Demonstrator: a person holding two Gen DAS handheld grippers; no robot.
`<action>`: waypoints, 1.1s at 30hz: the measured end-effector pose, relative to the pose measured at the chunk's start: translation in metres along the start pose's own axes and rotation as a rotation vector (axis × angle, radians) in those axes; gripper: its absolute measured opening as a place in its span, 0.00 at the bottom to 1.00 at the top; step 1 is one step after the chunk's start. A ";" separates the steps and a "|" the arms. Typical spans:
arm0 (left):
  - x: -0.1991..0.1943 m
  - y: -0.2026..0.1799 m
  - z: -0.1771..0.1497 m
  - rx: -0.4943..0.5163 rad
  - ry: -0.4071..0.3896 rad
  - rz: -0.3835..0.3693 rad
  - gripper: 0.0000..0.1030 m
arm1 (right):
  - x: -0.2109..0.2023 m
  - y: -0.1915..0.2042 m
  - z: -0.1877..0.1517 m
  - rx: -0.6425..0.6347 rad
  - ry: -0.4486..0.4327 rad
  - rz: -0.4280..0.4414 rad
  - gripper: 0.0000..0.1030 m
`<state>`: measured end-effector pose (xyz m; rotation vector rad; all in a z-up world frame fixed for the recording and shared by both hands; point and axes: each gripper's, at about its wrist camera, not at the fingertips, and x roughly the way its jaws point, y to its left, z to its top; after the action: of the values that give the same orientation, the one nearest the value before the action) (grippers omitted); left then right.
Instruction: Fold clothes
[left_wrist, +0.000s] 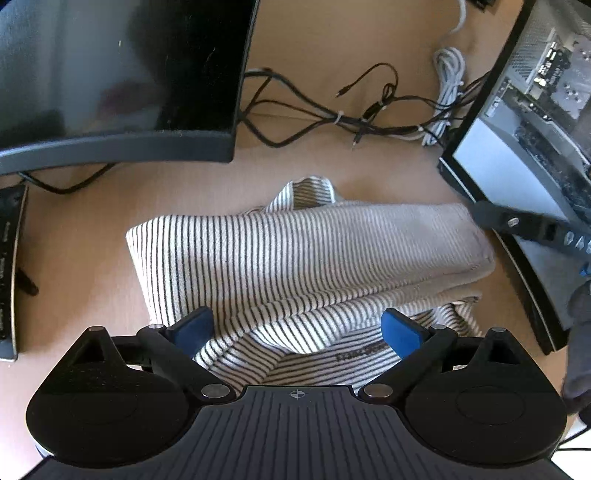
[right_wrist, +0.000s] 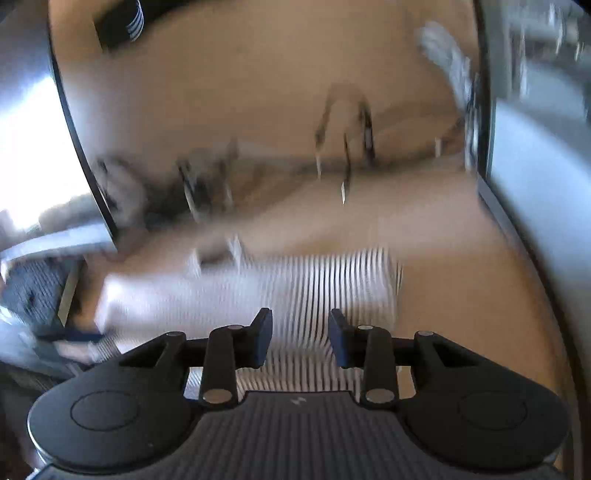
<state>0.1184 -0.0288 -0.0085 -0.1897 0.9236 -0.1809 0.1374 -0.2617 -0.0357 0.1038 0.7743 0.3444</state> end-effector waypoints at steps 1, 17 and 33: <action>0.001 0.002 0.000 0.001 -0.004 0.001 0.97 | -0.001 0.000 -0.003 -0.007 -0.004 0.000 0.32; 0.000 0.005 0.000 -0.011 -0.021 0.040 0.97 | 0.048 0.039 0.078 -0.141 0.023 0.081 0.54; -0.001 -0.002 -0.002 -0.021 -0.019 0.062 1.00 | 0.110 0.059 0.080 -0.260 0.167 0.133 0.51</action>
<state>0.1157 -0.0306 -0.0084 -0.1818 0.9117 -0.1119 0.2506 -0.1657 -0.0388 -0.1203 0.8833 0.5827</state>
